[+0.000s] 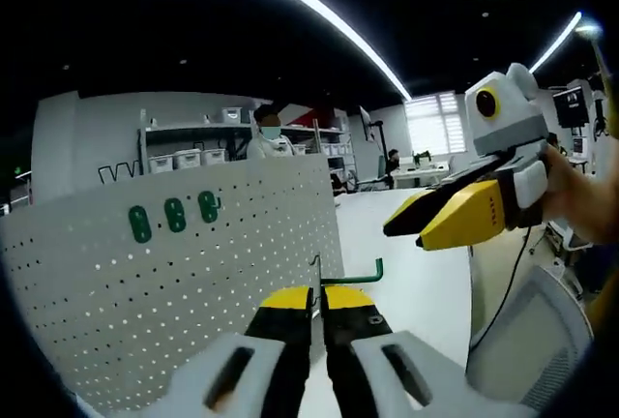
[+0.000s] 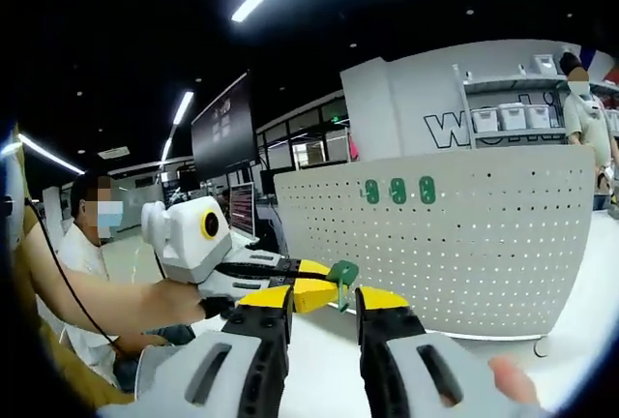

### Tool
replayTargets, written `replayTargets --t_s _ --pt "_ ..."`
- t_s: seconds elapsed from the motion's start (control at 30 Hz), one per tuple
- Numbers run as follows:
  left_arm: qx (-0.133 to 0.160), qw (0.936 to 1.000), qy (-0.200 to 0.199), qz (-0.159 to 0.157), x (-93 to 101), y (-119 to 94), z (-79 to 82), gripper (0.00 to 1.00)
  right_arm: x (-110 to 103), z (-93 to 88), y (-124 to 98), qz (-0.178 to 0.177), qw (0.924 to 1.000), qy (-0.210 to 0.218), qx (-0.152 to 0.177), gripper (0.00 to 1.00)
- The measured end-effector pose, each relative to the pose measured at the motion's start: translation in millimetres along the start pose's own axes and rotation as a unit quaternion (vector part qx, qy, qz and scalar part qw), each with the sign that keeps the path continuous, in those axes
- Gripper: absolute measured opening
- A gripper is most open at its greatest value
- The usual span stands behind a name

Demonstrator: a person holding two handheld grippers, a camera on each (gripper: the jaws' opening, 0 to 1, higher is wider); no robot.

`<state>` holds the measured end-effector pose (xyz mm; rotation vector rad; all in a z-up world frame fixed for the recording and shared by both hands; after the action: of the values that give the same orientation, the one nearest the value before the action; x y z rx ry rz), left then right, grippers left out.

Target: Insert the hook assembly into the mounting plate slot until the hook locks in place.

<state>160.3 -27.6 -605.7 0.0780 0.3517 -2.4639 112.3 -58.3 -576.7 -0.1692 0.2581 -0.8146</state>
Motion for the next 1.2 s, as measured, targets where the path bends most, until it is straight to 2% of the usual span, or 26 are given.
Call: replayTargets --t_s 0.17,0.37,0.73,0.87,1.2 --pt "0.033 0.9992 -0.022 -0.006 1.9 -5 10.8 0.03 1 7.1 4 0.003 0.9997 0.02 0.012 0.22" --pt "0.054 0.9979 -0.037 -0.003 0.4 -9 19.7 0.03 3 20.3 6 -0.009 0.9988 0.033 0.036 0.2" --pt "0.099 0.9934 -0.058 -0.007 2.2 -19 36.8 0.03 -3 26.5 14 -0.005 0.9982 0.043 0.042 0.15" --pt "0.107 0.9923 -0.063 0.0 1.1 -22 38.8 0.03 -7 30.6 14 0.005 0.9971 0.057 0.051 0.14" --pt "0.133 0.9882 -0.075 -0.013 5.3 -28 49.0 0.03 -12 38.2 12 0.01 0.9965 0.055 0.063 0.08"
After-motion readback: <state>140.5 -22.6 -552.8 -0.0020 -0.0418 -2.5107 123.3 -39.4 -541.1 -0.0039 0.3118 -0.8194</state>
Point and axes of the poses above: the point that each gripper's makers call its tool centre point, and the gripper's own axes: y roughly forward along the fingers, x roughly to its right, z roughly out of its top, the point moved 1 cm from there along -y, roughly backward along the fingers, and after that the axes turned 8 degrees about -x, right-handed, at the moved point
